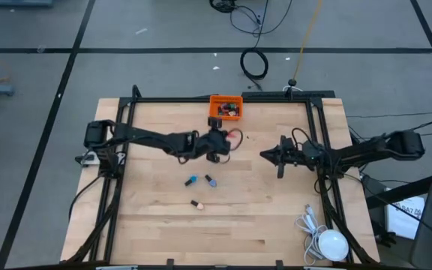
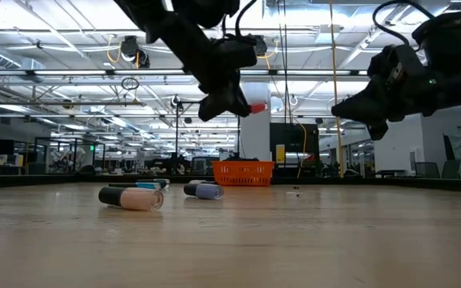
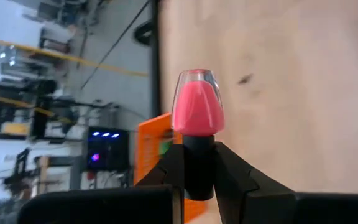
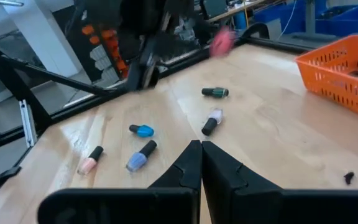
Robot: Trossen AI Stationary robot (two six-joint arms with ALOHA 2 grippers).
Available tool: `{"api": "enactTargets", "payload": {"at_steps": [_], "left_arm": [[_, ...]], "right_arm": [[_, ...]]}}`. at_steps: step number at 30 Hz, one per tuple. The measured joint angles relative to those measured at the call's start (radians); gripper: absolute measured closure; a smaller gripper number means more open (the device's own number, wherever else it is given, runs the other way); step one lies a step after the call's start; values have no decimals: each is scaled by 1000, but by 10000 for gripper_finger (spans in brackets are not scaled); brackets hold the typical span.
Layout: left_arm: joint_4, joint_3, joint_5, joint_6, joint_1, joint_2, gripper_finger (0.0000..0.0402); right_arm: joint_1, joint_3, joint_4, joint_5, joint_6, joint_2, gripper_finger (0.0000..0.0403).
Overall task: Pick & Place Nail Polish
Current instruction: Put the pink nail polish bottle into the basket
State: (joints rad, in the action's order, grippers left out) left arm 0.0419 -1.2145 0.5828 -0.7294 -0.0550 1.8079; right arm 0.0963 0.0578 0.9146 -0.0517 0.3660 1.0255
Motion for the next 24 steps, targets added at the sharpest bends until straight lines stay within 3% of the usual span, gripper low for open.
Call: {"api": "enactTargets", "payload": {"at_steps": [4, 10, 17, 20, 24], "left_arm": [[-6, -32, -63, 20, -97, -3, 364], [-29, -40, -446, 239, -345, 10, 364], [-87, -40, -729, 501, -541, 61, 364], [-131, -39, -801, 540, -560, 93, 364], [-175, -39, -811, 556, -560, 129, 364]], "right_arm": [[0, 0, 2, 0, 20, 31, 403], [0, 0, 3, 21, 34, 27, 403], [0, 0, 2, 28, 4, 28, 403], [0, 0, 2, 27, -12, 28, 403], [1, 0, 2, 27, -14, 28, 403]]}}
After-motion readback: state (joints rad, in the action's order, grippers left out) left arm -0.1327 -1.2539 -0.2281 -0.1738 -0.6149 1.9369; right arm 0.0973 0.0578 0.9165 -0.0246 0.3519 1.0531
